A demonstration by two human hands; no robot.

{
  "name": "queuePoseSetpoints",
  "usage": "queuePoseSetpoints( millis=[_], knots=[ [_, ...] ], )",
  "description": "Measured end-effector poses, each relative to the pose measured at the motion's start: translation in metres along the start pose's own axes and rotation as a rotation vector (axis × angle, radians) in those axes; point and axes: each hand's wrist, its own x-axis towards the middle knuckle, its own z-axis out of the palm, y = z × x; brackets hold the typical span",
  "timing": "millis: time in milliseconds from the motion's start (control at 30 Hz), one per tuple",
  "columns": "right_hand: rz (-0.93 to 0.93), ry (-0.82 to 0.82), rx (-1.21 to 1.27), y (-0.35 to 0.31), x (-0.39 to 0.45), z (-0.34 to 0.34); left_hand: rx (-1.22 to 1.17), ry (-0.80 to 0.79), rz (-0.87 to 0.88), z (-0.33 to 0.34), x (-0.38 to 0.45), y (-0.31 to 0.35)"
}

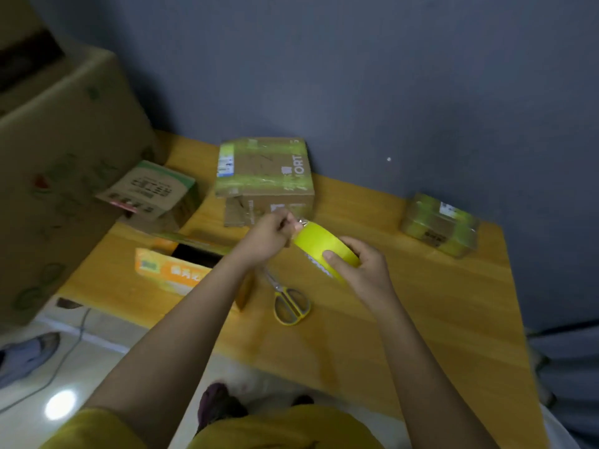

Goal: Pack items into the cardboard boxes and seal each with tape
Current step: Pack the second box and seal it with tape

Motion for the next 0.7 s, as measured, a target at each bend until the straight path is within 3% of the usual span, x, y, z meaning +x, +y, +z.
queuePoseSetpoints(
  millis=[100,333,433,533,700],
  knots=[
    [-0.067,0.016,0.028,-0.032,0.010,0.036,0.081,0.109,0.046,-0.057,-0.013,0.004],
    [-0.036,-0.012,-0.303,-0.083,0.048,0.123,0.149,0.198,0.081,-0.180,-0.038,-0.027],
    [0.008,-0.043,-0.183,-0.100,0.052,0.152,0.072,0.220,0.015,-0.221,-0.040,-0.056],
    [0.040,-0.070,-0.080,-0.106,0.052,0.177,0.060,0.147,-0.087,-0.252,-0.041,-0.093],
    [-0.015,-0.061,-0.211,-0.122,0.051,0.214,0.151,0.019,-0.185,-0.266,-0.052,-0.142]
  ],
)
